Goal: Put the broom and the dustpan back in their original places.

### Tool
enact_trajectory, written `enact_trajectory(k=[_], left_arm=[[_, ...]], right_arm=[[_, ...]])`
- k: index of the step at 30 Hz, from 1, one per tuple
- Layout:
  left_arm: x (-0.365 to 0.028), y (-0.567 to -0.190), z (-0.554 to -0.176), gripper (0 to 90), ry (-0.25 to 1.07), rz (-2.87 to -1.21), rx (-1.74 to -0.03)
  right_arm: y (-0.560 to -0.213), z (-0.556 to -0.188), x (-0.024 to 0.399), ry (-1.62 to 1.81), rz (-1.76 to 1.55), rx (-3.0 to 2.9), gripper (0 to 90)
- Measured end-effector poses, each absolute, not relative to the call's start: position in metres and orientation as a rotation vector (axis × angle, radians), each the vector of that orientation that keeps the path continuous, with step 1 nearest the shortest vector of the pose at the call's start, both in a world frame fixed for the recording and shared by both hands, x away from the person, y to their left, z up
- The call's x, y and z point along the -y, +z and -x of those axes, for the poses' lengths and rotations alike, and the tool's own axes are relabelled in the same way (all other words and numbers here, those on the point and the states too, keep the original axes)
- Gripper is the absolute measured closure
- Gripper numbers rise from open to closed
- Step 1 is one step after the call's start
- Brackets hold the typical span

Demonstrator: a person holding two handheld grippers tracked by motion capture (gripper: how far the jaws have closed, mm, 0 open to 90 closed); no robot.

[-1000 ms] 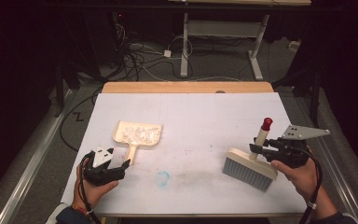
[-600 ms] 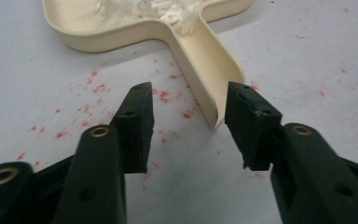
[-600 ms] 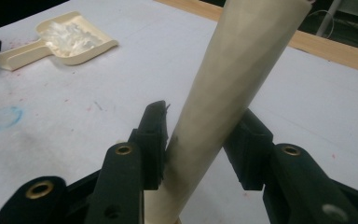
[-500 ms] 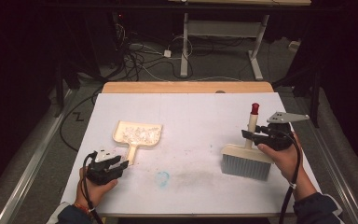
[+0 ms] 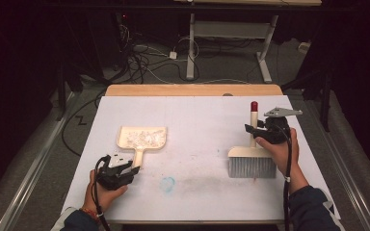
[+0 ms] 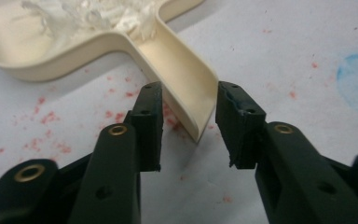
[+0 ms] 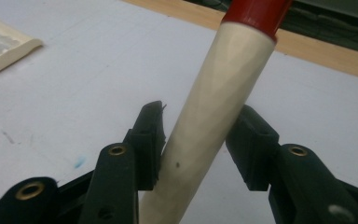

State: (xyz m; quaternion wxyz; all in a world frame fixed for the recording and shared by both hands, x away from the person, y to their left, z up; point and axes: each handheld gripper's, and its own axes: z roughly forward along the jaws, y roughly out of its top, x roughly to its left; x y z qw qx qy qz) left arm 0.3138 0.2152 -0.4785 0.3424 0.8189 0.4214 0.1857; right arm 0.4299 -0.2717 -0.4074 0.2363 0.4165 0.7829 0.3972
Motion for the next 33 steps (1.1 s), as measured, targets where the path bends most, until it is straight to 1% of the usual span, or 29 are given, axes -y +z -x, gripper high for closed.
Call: enact_trajectory(k=[2, 4, 6, 9, 14, 18, 22, 23, 26, 33], left_arm=[[-0.216, -0.475, -0.311, 55.4, 0.504, -2.106, -1.063], [-0.216, -0.473, -0.308, 48.7, 0.529, -2.081, -1.035], [-0.215, -0.472, -0.305, 44.8, 0.550, -2.076, -1.006], [-0.211, -0.472, -0.301, 34.3, 0.593, -2.086, -0.972], [-0.206, -0.473, -0.297, 27.1, 0.626, -2.096, -0.932], [-0.203, -0.474, -0.293, 23.8, 0.650, -2.084, -0.916], [-0.202, -0.474, -0.290, 23.1, 0.672, -2.087, -0.904], [-0.201, -0.474, -0.289, 23.1, 0.681, -2.091, -0.900], [-0.201, -0.475, -0.289, 23.0, 0.678, -2.097, -0.894], [-0.198, -0.476, -0.290, 21.8, 0.673, -2.112, -0.895]], right_arm=[[-0.408, -0.431, 0.272, 1.095, -1.146, -2.133, 57.2], [-0.408, -0.432, 0.272, 1.090, -1.153, -2.096, 53.2], [-0.408, -0.432, 0.273, 1.102, -1.148, -2.067, 53.3], [-0.406, -0.429, 0.274, 1.147, -1.114, -2.029, 51.6], [-0.403, -0.424, 0.273, 1.168, -1.061, -1.995, 49.4], [-0.400, -0.420, 0.274, 1.191, -1.039, -1.956, 47.4], [-0.395, -0.415, 0.274, 1.204, -0.996, -1.921, 40.4], [-0.394, -0.414, 0.273, 1.217, -0.985, -1.914, 40.3], [-0.391, -0.410, 0.271, 1.238, -0.964, -1.884, 35.9], [-0.389, -0.407, 0.268, 1.241, -0.961, -1.854, 30.2]])
